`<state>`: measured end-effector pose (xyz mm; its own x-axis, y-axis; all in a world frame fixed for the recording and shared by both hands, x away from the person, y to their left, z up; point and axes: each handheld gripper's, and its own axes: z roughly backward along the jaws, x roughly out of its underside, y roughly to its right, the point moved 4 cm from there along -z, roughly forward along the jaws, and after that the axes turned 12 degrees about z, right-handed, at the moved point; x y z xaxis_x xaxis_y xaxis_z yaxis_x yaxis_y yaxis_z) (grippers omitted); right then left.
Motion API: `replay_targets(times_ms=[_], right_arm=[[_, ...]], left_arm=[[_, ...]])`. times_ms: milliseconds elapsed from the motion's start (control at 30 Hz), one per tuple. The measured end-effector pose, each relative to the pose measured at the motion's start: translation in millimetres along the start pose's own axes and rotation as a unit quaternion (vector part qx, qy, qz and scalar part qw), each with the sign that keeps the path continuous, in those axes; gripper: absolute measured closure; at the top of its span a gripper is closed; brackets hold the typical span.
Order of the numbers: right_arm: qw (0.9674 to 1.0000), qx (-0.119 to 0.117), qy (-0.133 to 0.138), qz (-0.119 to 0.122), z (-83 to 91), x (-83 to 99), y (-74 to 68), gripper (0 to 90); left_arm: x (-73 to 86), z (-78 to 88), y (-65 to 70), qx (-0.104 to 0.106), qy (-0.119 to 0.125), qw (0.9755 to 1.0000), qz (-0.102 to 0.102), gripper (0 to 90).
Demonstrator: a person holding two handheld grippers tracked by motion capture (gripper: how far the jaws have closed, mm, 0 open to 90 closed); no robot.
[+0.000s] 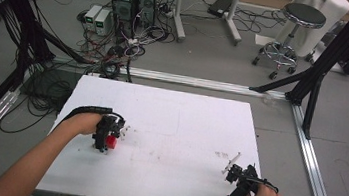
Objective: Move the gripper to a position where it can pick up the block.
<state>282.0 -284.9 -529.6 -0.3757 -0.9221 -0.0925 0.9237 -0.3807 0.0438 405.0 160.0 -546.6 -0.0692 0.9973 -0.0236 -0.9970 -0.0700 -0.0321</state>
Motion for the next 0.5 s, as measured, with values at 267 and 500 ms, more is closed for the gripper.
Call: replay_targets(times_ms=[267,500], right_arm=[[1.0,-0.001,0.002,0.001,0.3,0.2,-0.1,2.5],[1.0,-0.003,0.001,0.001,0.7,-0.4,-0.2,2.5]], left_arm=[[-3.0,-5.3,-1.9,0.005,-0.003,0.9998,0.017,21.8],[-0.4,-1.4,-1.1,0.005,-0.001,0.9998,0.021,21.8]])
